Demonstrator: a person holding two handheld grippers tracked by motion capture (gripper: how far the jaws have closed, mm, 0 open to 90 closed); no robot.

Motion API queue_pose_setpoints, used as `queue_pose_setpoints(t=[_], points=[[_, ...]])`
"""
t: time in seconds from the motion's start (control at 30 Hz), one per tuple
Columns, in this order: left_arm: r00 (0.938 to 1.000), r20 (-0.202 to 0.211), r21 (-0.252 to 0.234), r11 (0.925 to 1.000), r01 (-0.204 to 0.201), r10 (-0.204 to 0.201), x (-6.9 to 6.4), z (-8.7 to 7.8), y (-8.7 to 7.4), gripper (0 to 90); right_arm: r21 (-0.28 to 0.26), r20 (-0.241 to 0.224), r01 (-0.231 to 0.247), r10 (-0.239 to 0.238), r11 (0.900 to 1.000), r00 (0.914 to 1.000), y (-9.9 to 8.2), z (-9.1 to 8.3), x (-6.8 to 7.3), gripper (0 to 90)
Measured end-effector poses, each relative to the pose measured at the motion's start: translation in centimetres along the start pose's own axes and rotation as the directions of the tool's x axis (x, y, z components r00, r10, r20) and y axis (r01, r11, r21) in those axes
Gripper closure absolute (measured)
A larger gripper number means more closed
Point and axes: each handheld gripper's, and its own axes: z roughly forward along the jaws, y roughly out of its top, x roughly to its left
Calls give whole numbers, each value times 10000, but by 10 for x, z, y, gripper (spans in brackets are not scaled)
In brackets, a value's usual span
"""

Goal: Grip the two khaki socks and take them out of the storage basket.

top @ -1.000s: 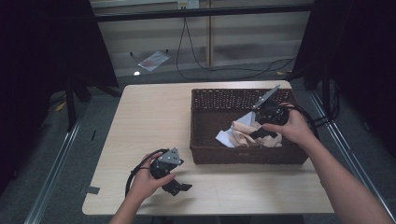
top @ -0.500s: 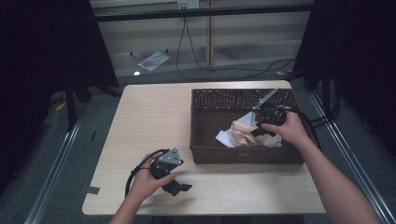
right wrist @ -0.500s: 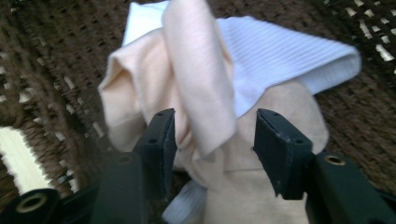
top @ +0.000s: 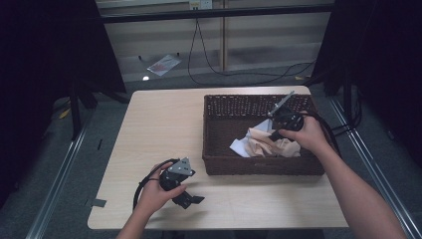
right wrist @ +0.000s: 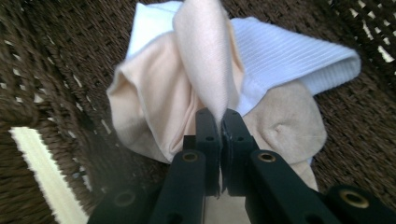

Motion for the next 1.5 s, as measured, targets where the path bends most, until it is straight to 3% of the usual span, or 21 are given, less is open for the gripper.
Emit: queue_pose_setpoints(t=[0.63, 0.77, 0.97, 1.1, 1.37, 1.5], points=[[10000, -12, 187, 9998, -40, 40, -1, -1, 1, 38, -527, -135, 92, -99, 9986, 9999, 14, -77, 6, 882], [9999, -73, -31, 9999, 102, -102, 0, 0, 0, 39, -637, -130, 239, -248, 9977, 9996, 16, -96, 9, 881], [9999, 7, 34, 9998, 173, -173, 1, -1, -1, 39, -811, -187, 391, -408, 9959, 9990, 18, -120, 14, 880], [9998, 56, 110, 9998, 190, -190, 0, -2, 0, 38, -1012, -286, 552, -584, 9933, 9979, 18, -134, 16, 880], [9985, 379, -324, 9987, 395, -383, 0, 0, -1, 40, -1184, -416, 802, -856, 9897, 9955, 16, -157, 22, 880], [9982, 432, -215, 9989, 428, -418, -1, 0, -1, 40, -1258, -538, 1088, -1163, 9861, 9918, 14, -164, 28, 879]])
